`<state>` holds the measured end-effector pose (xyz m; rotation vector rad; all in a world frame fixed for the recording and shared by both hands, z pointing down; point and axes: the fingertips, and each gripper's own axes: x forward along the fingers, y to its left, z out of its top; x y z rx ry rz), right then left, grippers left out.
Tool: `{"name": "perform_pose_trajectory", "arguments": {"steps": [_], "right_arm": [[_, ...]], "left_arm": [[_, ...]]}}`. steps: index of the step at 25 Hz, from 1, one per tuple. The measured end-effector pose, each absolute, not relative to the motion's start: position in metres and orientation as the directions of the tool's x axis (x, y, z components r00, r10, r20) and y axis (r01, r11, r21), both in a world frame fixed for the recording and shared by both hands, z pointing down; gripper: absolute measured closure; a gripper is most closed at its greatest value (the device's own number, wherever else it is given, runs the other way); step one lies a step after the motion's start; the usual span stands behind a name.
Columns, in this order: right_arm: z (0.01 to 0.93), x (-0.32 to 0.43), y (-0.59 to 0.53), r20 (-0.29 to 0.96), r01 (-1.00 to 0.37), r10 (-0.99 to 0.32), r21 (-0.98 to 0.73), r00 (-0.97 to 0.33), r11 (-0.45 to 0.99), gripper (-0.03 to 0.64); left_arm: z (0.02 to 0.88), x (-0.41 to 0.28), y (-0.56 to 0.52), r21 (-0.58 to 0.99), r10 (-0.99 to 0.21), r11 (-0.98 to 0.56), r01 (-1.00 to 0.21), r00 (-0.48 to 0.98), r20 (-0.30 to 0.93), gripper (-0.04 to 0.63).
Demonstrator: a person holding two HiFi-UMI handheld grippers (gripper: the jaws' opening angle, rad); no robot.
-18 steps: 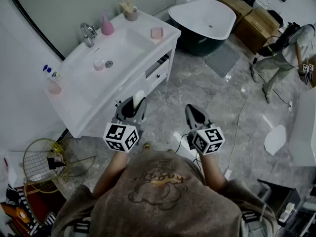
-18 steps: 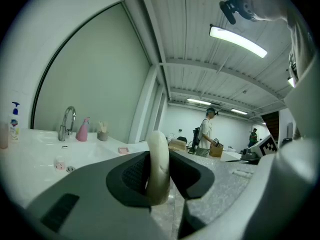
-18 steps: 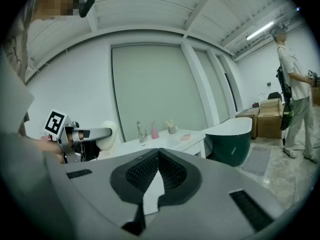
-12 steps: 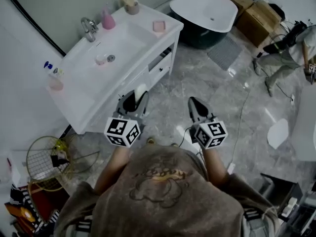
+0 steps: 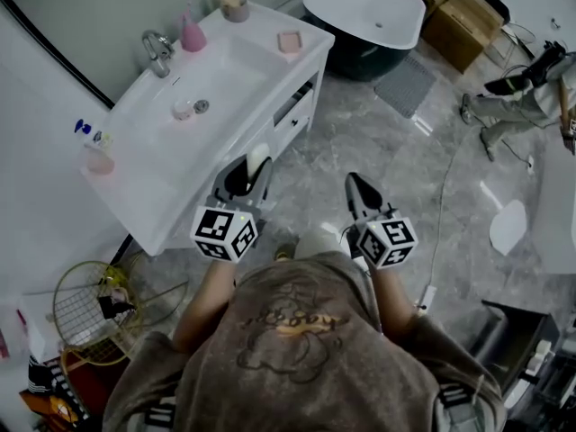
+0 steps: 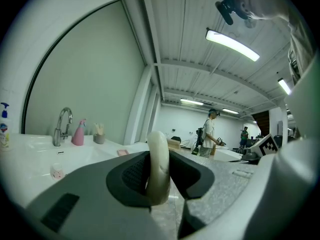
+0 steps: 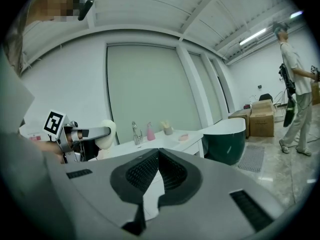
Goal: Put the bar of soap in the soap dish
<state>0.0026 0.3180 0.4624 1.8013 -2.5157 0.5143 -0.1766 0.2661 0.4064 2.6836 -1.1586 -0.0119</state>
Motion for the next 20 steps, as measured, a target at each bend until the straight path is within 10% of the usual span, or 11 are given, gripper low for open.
{"name": "perform_pose_trajectory", "arguments": {"steps": [20], "right_arm": [[0.475,0.013,0.206,0.179,-0.917,-0.924,-0.281,-0.338,0.282,0.618]], "left_arm": [[0.417,-0.167,0.151,0.212,-0.718,-0.666,-0.715,0.692,0.077,0.486]]}}
